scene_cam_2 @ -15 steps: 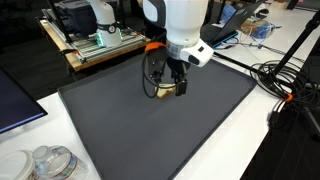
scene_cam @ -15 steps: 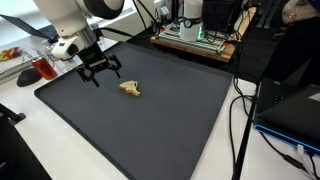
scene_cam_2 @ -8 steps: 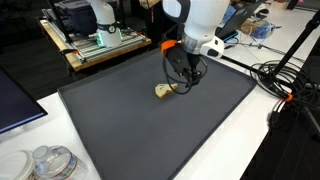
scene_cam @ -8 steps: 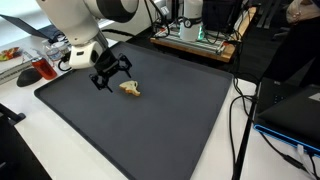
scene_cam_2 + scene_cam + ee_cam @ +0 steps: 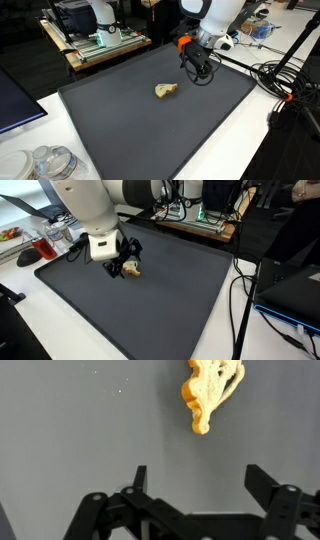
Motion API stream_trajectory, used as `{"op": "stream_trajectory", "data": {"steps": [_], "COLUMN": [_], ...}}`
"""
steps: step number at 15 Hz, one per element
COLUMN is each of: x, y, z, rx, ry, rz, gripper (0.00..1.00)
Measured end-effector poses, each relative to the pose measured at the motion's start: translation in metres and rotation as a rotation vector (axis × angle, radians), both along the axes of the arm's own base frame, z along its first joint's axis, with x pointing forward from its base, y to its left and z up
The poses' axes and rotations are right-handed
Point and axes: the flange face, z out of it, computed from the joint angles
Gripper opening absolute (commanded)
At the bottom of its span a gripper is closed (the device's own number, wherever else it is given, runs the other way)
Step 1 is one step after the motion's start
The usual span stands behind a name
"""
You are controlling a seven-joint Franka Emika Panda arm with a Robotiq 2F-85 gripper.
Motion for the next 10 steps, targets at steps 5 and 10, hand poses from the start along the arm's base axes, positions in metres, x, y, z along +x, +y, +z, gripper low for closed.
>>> {"op": "stream_trajectory", "data": {"steps": [5,10], "x": [-0.004,-0.009], "y": [0.044,0.076], "z": [0.000,-0.001], "rx": [-0.105,-0.252], "ry": [-0.031,-0.110], "rz": [-0.084,-0.271], "gripper": [1.00,1.00]}}
